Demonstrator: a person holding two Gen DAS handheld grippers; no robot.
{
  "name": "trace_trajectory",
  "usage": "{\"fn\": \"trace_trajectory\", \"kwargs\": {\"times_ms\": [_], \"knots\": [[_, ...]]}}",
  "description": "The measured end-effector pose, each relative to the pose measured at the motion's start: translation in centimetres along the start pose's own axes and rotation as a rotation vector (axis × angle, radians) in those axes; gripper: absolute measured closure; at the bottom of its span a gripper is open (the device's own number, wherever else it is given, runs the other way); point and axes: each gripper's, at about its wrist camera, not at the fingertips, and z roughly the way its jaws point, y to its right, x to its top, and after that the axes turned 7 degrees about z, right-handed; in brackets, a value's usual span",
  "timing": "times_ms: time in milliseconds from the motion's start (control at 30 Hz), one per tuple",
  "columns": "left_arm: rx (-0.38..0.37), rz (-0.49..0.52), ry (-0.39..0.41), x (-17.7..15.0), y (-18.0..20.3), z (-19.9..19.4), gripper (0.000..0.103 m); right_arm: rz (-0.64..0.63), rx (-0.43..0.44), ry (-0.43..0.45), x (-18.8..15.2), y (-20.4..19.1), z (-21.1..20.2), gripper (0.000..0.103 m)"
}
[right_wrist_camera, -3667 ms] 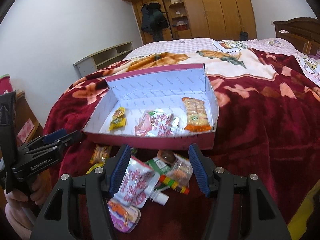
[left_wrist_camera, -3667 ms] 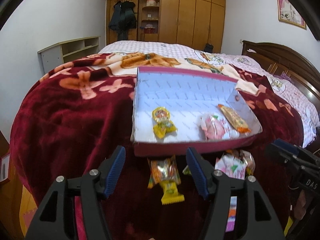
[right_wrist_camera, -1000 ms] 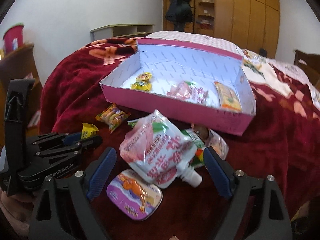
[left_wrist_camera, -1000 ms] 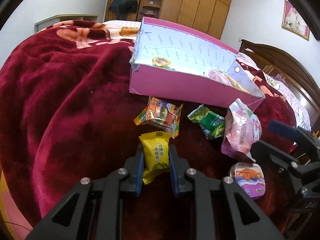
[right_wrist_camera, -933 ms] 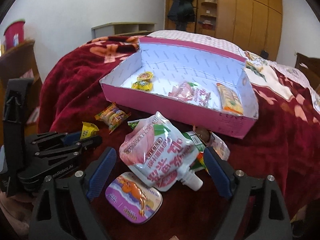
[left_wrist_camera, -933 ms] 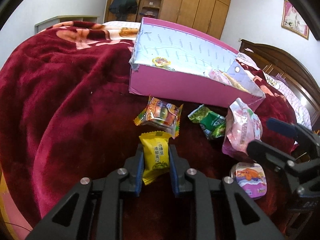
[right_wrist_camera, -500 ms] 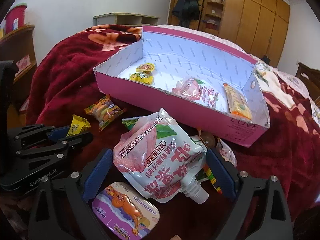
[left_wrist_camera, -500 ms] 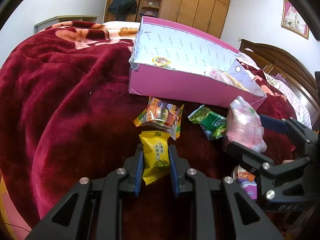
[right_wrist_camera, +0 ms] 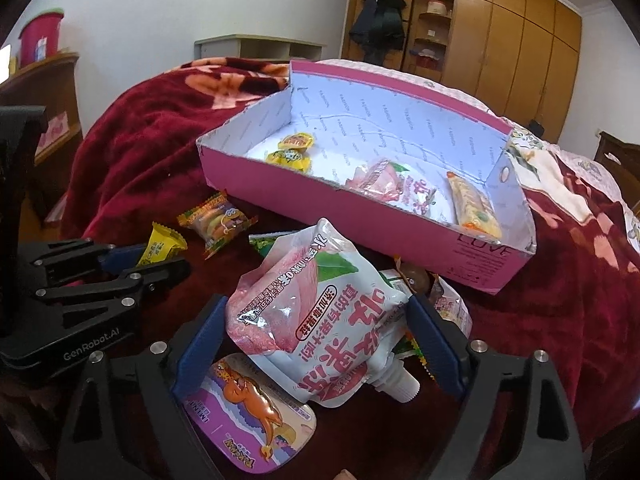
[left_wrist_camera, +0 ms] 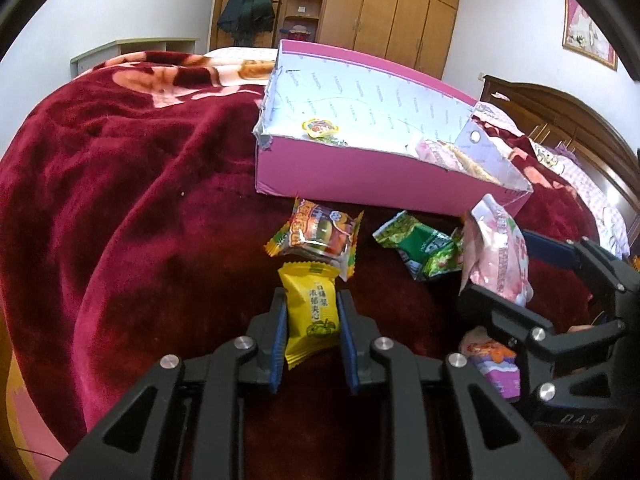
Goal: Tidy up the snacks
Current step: 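Carry the drink pouch into the box with the right tool while the left tool carries the yellow packet in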
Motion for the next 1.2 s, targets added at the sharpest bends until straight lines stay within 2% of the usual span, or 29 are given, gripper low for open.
{"fn": "trace_trajectory", "kwargs": {"times_ms": [400,600,700,800,933,1200], "knots": [[-0.02,0.018,0.041,1.1,0.8,-2.5,0.079,0.135,0.055,0.074,0.4,1.7,-3.2,0.013],[-0.026,0.02,0.05,2.6,1.8,-3.7,0.079,0.139,0.045,0.116,1.3,1.8,-5.0,0.013],[-0.023,0.027,0.05,4.1,2.3,-4.6,0.079,0.168,0.02,0.1,1.9,2.0,-5.5,0.013],[-0.03,0.03,0.062,5.6,2.3,-5.6,0.079,0.202,0.035,0.083,2.6,2.6,-6.1,0.013],[-0.005,0.034,0.095,7.4,2.0,-6.4,0.079,0.191,0.003,0.1,3.9,3.2,-7.0,0.013],[-0.01,0.063,0.119,9.5,2.6,-6.1,0.079,0.183,0.009,0.099,5.5,4.2,-6.9,0.013]]}}
